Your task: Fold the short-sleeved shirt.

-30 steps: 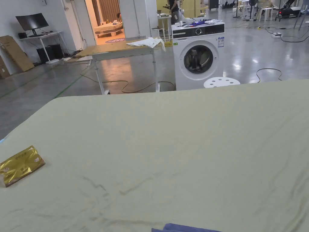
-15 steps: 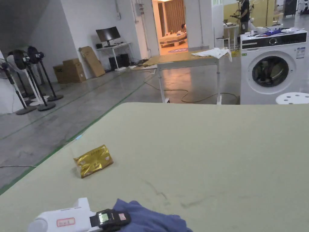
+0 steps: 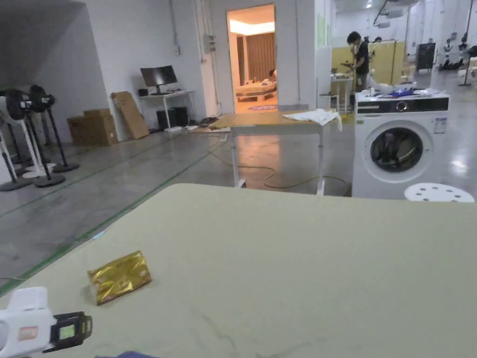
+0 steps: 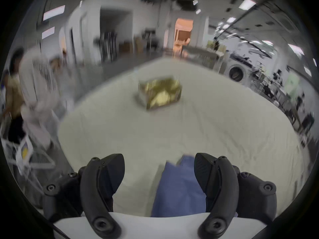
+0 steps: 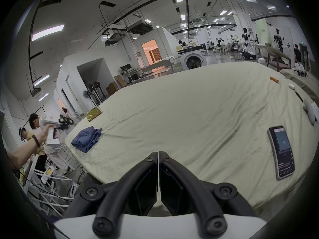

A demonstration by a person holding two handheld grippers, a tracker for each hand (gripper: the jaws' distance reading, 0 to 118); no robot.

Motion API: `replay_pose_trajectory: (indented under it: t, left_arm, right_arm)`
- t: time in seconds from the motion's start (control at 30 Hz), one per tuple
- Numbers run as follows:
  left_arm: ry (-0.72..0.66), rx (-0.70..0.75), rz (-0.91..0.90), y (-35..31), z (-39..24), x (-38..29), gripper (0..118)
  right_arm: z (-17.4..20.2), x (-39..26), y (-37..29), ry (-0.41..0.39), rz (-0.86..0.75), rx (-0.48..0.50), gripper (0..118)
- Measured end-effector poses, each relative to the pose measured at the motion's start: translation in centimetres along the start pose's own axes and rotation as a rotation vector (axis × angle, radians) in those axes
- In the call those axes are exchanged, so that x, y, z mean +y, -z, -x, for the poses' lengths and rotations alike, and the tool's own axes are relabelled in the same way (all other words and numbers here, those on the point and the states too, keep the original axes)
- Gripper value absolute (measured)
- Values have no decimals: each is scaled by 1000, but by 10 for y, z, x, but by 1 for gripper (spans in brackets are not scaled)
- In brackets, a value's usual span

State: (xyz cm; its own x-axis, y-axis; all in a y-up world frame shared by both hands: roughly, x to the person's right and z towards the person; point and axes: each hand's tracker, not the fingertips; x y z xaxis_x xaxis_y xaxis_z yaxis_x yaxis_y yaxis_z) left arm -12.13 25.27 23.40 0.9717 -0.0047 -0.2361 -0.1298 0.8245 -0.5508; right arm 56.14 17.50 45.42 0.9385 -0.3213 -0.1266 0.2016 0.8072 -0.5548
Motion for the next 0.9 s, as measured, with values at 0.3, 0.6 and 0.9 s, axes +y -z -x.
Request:
replay_pose_trajectory:
  t: [0.3,0.6,0.9]
  left_arm:
    - [144,-96,-462,-200,-143,-42,86]
    - [89,-325,-638,-240,-204,-77,78]
    - [179,-351,-730,-277,-217,-91,0]
  right_arm:
    - [16,52,-39,-156,-244,-125,0]
    - [44,68,-72,-255,-497,-155,0]
    - [54,72,-83,-313,-535,-227,0]
